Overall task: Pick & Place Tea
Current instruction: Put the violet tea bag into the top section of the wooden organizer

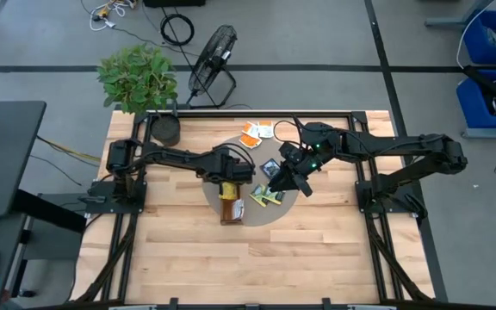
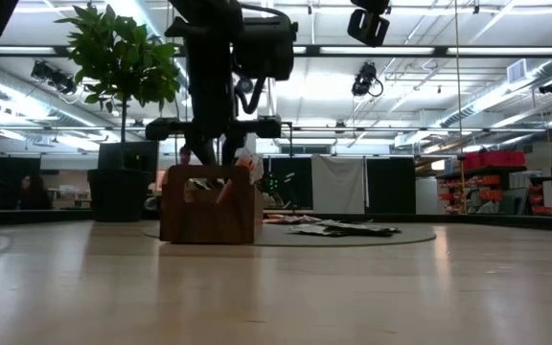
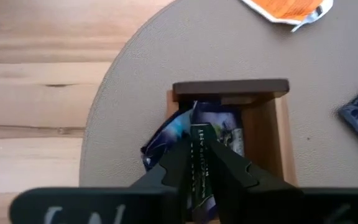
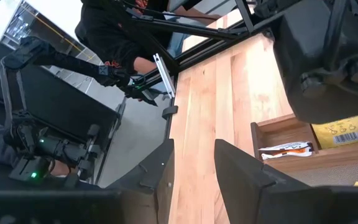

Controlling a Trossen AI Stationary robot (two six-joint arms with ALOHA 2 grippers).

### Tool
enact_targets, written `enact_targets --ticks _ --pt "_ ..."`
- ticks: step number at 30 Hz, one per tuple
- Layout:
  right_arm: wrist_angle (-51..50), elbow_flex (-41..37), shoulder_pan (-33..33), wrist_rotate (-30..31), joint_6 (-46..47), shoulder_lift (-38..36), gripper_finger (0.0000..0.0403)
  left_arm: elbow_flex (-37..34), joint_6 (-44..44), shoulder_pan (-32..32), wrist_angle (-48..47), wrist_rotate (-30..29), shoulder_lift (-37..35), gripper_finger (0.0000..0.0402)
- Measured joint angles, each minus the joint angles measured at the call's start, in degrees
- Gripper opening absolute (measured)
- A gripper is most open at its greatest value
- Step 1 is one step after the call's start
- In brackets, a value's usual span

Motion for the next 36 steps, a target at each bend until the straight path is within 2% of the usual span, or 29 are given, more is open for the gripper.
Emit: enact_targets --ticks 9,16,20,23,26,31,36 --pt "0.09 0.0 0.0 0.22 0.0 0.0 0.0123 0.0 2.48 0.24 -0.87 -2.58 -3.6 0.0084" --pt "-1.44 0.0 -0.02 0.22 -0.53 0.0 0.0123 -0.01 6.8 0.29 -1.18 -0.59 -5.32 0.0085" --pt "-4.05 0.0 -0.16 0.28 -2.4 0.0 0.0123 -0.02 9.0 -0.47 -1.93 -1.33 -8.51 0.0085" --pt "-7.18 0.0 -0.61 0.69 -4.33 0.0 0.0123 -0.02 11.44 -1.54 -1.51 -3.99 -12.4 0.0085" --pt "-12.01 -0.02 -1.4 3.85 -6.43 0.0 0.0123 0.0 14.39 -3.29 0.06 -6.14 -16.72 0.0085" --pt "-19.03 -0.18 -1.75 11.51 -11.33 0.17 0.0124 0.0 18.98 -7.06 6.4 -6.46 -23.25 0.0085" --pt "-24.03 -0.26 -0.92 19.98 -18.52 1.45 0.0154 0.05 23.75 -10.7 14.56 -6.34 -26.31 0.0085"
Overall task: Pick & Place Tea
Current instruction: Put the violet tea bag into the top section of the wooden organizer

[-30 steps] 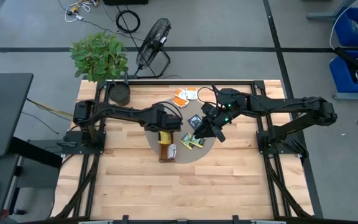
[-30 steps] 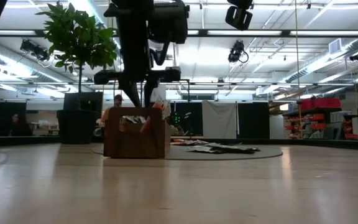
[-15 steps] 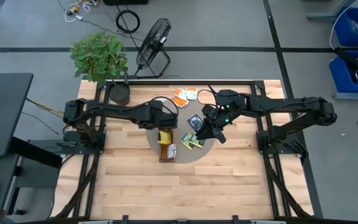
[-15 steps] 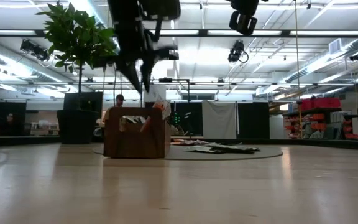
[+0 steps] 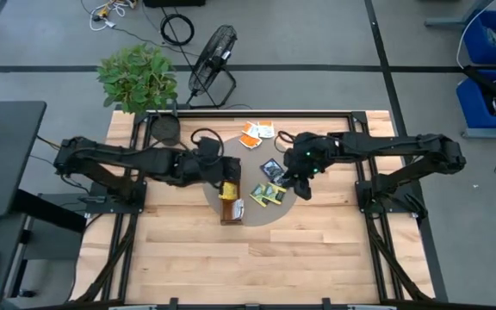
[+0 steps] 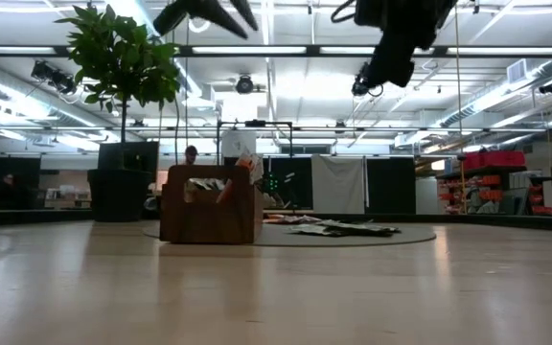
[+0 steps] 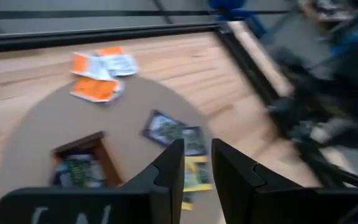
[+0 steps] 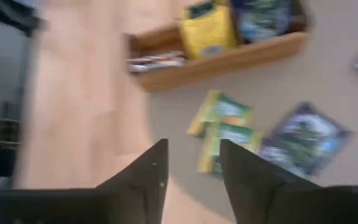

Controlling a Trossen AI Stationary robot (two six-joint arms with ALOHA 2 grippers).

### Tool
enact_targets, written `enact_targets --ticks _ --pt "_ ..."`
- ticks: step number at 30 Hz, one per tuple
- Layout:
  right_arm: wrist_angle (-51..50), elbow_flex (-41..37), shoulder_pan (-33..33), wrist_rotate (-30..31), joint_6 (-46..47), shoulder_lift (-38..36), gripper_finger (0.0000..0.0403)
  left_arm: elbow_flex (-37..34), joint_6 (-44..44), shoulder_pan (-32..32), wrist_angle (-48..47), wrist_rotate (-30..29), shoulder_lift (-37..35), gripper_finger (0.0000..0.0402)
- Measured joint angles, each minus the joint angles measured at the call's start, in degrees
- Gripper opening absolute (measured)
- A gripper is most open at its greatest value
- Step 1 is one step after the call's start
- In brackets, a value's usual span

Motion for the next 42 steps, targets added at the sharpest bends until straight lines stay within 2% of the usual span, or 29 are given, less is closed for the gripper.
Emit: enact_targets --ticks 4,8,11,17,21,26,31,42 --pt "-0.23 0.0 -1.31 7.73 1.06 2.95 0.02 -0.01 1.31 -1.94 2.44 0.24 -0.93 0.0085" --pt "-1.62 -0.02 -4.73 5.87 6.98 9.18 0.0239 -0.01 -0.59 -3.33 2.53 0.22 -0.98 0.0085" --pt "-1.68 -0.04 -6.67 3.76 10.34 14.86 0.0254 -0.01 -0.85 -4.5 2.78 0.24 -0.98 0.0085" --pt "2.64 -0.07 -8.4 3.72 14.89 22.34 0.0265 -0.09 0.69 -6.22 2.35 1.27 -1.35 0.0085" --pt "6.13 -0.07 -10.11 3.83 21.21 23.88 0.0272 -0.07 3.15 -6.8 1.96 5.28 -2.64 0.0085" --pt "5.09 -0.04 -12.53 5.46 25.78 24.21 0.0277 -0.09 6.9 -7.09 1.84 9.1 -5.14 0.0085" --pt "5.51 -0.04 -13.51 6.17 27.8 25.84 0.0276 -0.07 10.5 -6.98 2.36 9.4 -7.16 0.0085" --pt "5.11 -0.04 -13.4 9.21 27.62 29.44 0.0276 -0.03 10.54 -6.94 2.43 8.89 -7.75 0.0085"
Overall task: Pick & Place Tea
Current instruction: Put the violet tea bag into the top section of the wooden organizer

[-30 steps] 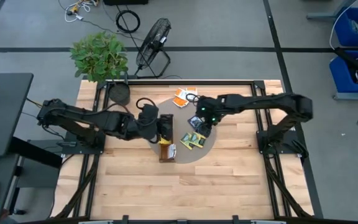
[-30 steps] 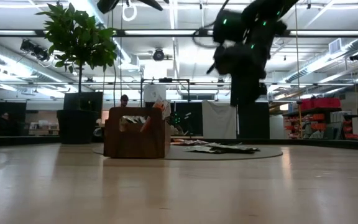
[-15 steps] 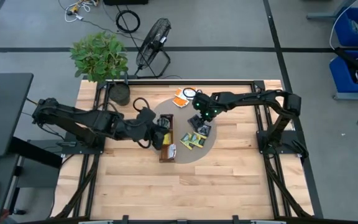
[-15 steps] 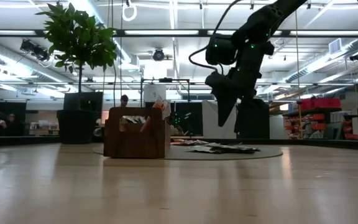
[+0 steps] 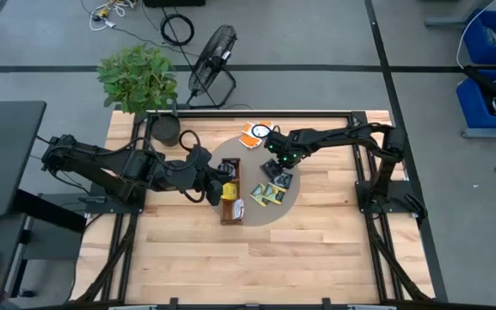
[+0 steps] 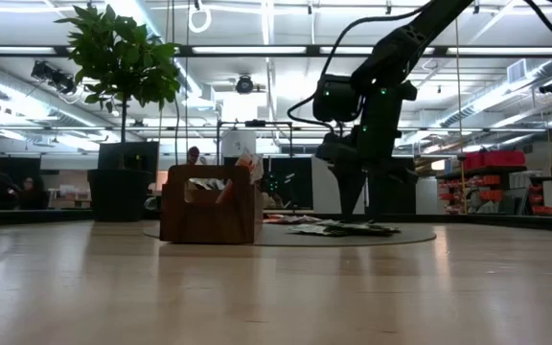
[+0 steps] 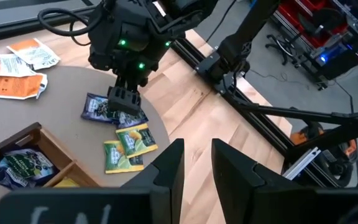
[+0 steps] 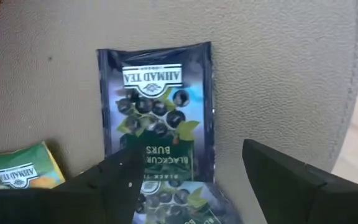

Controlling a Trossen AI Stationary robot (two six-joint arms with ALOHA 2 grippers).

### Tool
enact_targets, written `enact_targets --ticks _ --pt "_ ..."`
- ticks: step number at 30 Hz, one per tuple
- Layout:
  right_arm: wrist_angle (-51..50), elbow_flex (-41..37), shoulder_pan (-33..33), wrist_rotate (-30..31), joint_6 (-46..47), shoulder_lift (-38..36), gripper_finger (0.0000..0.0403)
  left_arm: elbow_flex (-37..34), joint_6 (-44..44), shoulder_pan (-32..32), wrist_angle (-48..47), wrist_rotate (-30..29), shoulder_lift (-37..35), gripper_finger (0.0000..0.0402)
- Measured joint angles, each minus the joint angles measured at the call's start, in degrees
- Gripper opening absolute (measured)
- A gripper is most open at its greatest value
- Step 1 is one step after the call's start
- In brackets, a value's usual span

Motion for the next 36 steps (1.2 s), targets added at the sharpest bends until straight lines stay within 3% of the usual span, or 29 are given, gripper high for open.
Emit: enact_targets --ticks 8,26,36 --pt "0.22 0.0 0.02 -1.36 -2.1 0.03 0.0265 0.0 -0.44 0.0 0.37 -1.44 0.02 0.0085" --pt "0.19 0.0 0.22 -2.48 -3.05 0.03 0.0151 0.0 -0.44 0.0 0.42 -3.03 0.02 0.0085" --pt "0.34 0.0 0.22 -1.59 -3.32 0.03 0.011 0.0 -0.44 0.0 0.42 -3.9 0.04 0.0085"
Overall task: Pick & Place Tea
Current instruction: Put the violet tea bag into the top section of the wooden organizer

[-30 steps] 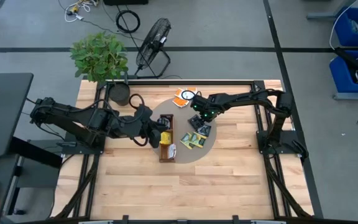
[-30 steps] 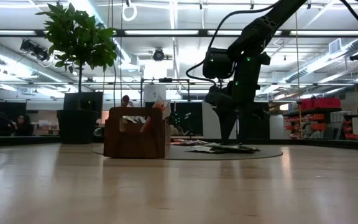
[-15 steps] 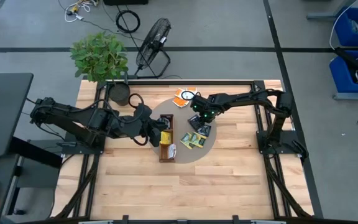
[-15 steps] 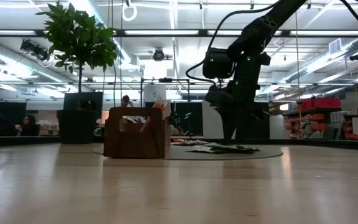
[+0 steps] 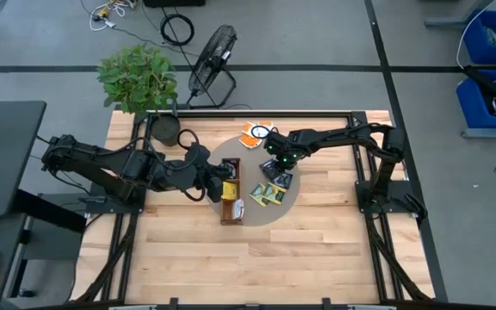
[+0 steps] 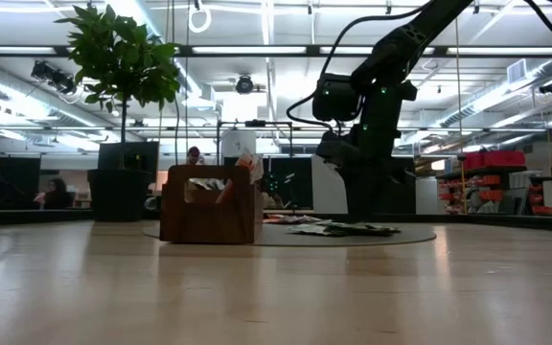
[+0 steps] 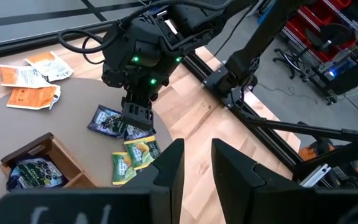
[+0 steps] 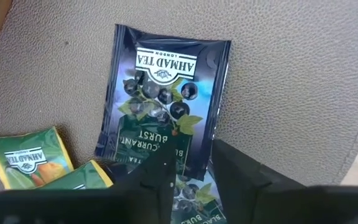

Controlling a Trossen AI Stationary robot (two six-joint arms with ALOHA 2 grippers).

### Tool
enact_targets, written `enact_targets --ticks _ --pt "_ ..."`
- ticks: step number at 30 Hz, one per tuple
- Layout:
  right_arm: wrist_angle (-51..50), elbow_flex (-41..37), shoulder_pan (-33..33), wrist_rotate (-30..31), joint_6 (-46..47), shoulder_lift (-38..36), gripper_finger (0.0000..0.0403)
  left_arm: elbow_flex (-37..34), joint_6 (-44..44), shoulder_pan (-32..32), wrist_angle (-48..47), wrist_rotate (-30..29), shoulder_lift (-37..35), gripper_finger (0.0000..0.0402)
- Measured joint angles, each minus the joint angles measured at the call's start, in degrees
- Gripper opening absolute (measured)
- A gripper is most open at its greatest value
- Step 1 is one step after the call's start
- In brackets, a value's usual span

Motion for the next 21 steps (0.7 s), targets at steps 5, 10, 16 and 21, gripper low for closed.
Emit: enact_targets --ticks 5,10,16,21 --pt "0.0 0.0 0.0 0.13 -1.02 0.0 0.0116 0.0 0.0 0.0 0.0 -0.15 0.0 0.0085" --pt "0.0 0.0 0.0 0.42 -1.02 0.0 0.0168 0.0 0.0 0.0 0.0 -0.17 0.0 0.0085" --pt "0.22 0.17 0.9 1.16 -0.86 1.93 0.0232 0.0 0.0 0.0 0.0 -0.17 0.0 0.0085" --pt "0.5 0.32 2.3 4.17 0.14 3.28 0.0244 0.0 0.03 0.0 -0.02 -0.17 0.0 0.0085"
